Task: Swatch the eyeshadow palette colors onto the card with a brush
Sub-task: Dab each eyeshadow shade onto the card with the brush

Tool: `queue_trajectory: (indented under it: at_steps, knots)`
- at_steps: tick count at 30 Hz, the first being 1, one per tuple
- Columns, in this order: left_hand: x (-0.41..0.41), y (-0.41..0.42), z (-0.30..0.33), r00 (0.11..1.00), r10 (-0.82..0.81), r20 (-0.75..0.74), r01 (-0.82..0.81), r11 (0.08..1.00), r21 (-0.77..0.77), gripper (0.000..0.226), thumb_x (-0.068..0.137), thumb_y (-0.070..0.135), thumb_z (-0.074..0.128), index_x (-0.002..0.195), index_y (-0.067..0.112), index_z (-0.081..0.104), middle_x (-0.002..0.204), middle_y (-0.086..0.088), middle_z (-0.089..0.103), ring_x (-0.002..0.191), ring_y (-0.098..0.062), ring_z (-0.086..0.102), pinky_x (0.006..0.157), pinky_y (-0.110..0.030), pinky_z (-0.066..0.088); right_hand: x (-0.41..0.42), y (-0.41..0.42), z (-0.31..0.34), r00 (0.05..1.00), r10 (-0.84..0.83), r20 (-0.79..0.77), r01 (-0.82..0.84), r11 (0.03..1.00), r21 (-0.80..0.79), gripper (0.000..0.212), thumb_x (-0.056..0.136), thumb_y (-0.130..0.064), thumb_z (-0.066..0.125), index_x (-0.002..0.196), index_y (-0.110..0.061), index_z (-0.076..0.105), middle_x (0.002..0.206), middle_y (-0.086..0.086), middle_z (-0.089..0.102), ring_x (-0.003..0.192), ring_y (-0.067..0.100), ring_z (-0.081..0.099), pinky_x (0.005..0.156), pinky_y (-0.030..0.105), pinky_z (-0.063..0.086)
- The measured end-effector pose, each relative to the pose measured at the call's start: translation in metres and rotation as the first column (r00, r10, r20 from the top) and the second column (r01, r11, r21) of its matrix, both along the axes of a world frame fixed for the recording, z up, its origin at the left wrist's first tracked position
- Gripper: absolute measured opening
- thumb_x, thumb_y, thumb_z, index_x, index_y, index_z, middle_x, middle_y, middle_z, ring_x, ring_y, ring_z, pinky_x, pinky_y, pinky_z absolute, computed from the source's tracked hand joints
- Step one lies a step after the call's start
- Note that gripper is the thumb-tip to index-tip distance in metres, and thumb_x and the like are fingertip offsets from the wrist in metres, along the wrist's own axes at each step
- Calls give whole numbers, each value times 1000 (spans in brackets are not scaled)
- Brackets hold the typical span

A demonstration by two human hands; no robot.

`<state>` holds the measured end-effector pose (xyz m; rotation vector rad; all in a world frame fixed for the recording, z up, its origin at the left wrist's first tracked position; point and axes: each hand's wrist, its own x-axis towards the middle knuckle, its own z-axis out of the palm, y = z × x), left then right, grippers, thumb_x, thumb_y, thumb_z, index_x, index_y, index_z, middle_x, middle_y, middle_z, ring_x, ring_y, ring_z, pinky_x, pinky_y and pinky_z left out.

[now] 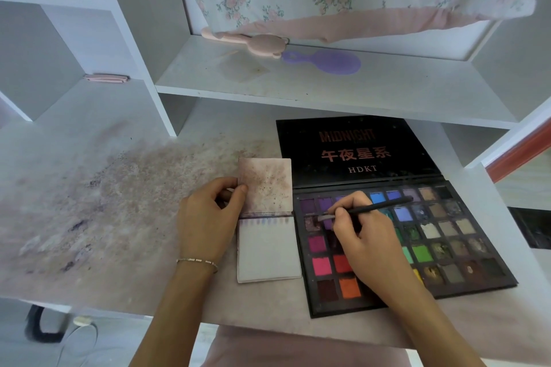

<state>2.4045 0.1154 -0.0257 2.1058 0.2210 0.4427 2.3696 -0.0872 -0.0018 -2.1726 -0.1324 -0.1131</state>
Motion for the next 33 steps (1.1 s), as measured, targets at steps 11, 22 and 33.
queue_trajectory:
  at_steps: [11,22,33]
  knots:
    - [0,0,1,1000,-1,-8,1,1000,10,3,79,21,67,79,23,69,60,19,56,59,-2,54,59,-18,40,0,-1,0,999,32,-15,-32,999,1,16,88,-16,45,75,-24,48,56,7,57,40,5,42,37,12,29]
    - [-2,1,6,998,-35,-45,31,997,-67,26,77,22,68,65,42,59,62,18,61,62,-1,57,60,-17,43,-3,4,4,991,-79,103,68,992,108,18,86,-14,49,76,-29,51,53,2,51,51,6,51,42,12,37]
    - [-1,11,12,973,-153,-171,145,988,-59,14,77,30,67,65,39,66,72,18,68,73,-1,63,73,-30,52,-7,49,8,990,140,-20,-130,957,260,18,85,-14,59,80,-31,58,78,-8,67,71,14,62,62,30,51]
